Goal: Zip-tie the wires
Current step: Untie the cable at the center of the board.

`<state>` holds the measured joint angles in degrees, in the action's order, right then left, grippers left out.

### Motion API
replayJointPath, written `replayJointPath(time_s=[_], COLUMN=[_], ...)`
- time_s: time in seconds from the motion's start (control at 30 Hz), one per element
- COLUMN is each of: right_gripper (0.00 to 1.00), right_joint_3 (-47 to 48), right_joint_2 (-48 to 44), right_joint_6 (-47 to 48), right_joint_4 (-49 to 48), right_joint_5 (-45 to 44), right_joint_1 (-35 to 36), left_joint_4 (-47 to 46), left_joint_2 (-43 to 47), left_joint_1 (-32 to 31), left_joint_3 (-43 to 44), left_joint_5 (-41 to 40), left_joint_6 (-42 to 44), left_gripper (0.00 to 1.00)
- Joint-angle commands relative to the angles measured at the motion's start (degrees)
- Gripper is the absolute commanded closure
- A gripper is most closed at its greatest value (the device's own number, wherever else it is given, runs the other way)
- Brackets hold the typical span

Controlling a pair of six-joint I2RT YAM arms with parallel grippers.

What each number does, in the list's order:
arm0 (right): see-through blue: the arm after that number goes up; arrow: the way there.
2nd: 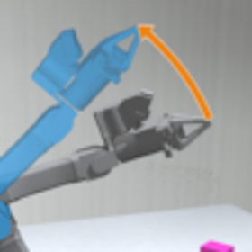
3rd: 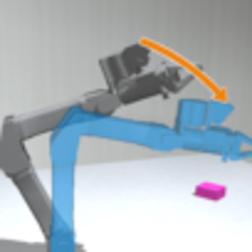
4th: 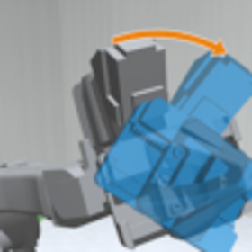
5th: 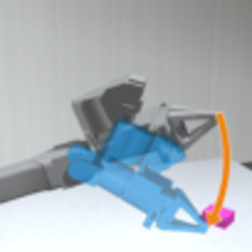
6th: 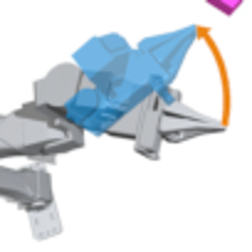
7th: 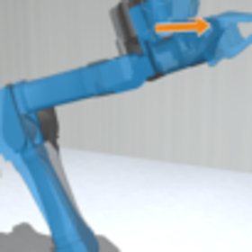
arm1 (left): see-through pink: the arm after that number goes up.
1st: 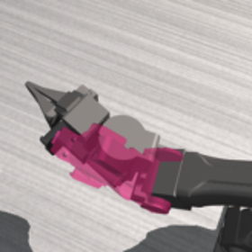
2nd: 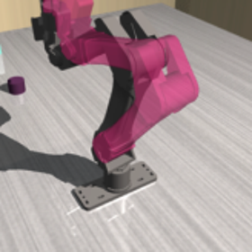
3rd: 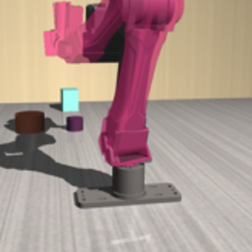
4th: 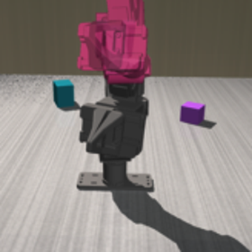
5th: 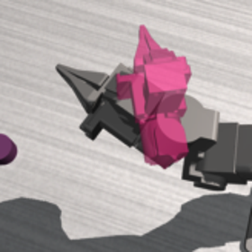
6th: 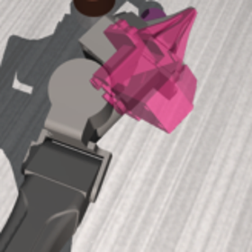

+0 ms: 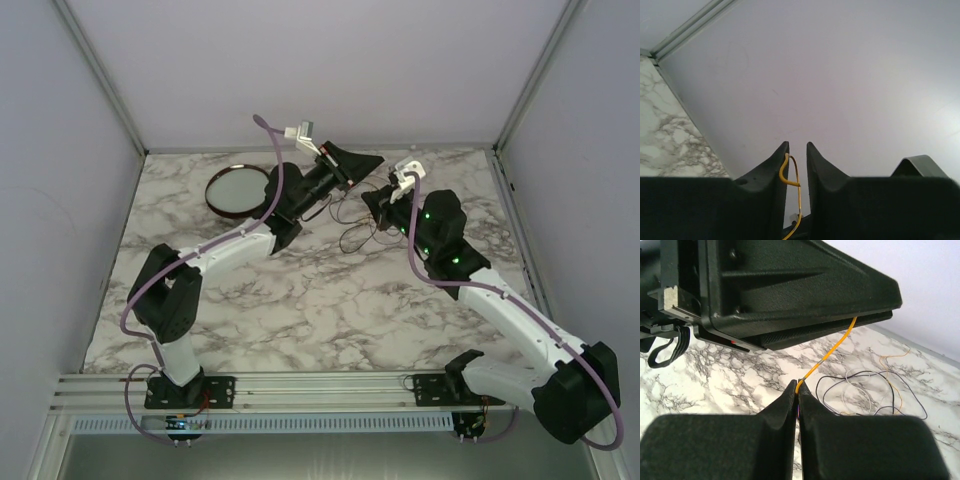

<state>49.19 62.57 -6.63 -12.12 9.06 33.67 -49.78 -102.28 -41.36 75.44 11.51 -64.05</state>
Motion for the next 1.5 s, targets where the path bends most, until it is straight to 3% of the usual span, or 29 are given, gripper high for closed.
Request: replayJointPath(time_s=[0.0,0.03,0.07,0.2,0.4,0.53,0.63,0.7,0.9,0.93,1.03,1.1,1.47], right_gripper=[1.00,1.00,1.00,0.99,0.58,0.32,0.12,0.10,0.11,0.15,0.41,0.52,0.78], right_joint_3=[-0.2,-0.3,-0.4,-0.8,-2.7,-5.6,-6.8,-6.3,-1.9,-1.5,-0.5,-0.8,-12.1], right_joint_2=[-0.3,-0.3,-0.4,-0.8,-1.0,1.2,3.8,6.3,13.9,15.0,18.0,19.2,18.1], right_joint_6=[0.2,0.2,0.2,0.0,1.7,3.5,4.1,4.2,3.6,3.3,2.0,0.7,-5.9], right_joint_4=[-2.6,-2.6,-2.6,-3.0,-7.9,-16.5,-23.2,-26.3,-29.6,-30.2,-29.8,-28.3,-28.8], right_joint_5=[-0.6,-0.9,-1.6,-4.4,-5.2,-5.2,-5.3,-4.0,-1.7,-0.8,1.9,2.0,-2.3], right_joint_1=[0.6,0.6,0.5,0.6,0.3,-0.3,-1.2,-2.3,-5.1,-5.5,-6.1,-6.2,-8.1], left_joint_4=[-0.5,0.3,1.5,10.5,35.9,43.8,46.7,46.6,46.5,46.6,46.4,46.3,46.8], left_joint_2=[1.0,1.1,1.1,1.3,-3.7,-8.6,-10.0,-9.7,-8.2,-7.9,-7.2,-6.8,-2.5], left_joint_1=[-0.3,-0.3,-0.2,0.2,1.0,1.8,2.0,1.9,1.9,2.0,2.2,3.2,13.3], left_joint_3=[2.3,2.8,3.6,11.0,38.3,54.4,58.7,58.6,58.0,58.0,58.2,58.6,62.5], left_joint_5=[0.0,0.0,0.1,0.8,0.5,1.8,1.7,1.8,1.2,0.9,0.5,0.5,0.9], left_joint_6=[2.6,3.2,3.8,9.0,20.9,21.4,21.2,20.6,20.9,21.2,21.1,20.3,17.8], left_gripper=[0.89,0.98,1.00,1.00,1.00,1.00,1.00,1.00,1.00,1.00,1.00,1.00,1.00])
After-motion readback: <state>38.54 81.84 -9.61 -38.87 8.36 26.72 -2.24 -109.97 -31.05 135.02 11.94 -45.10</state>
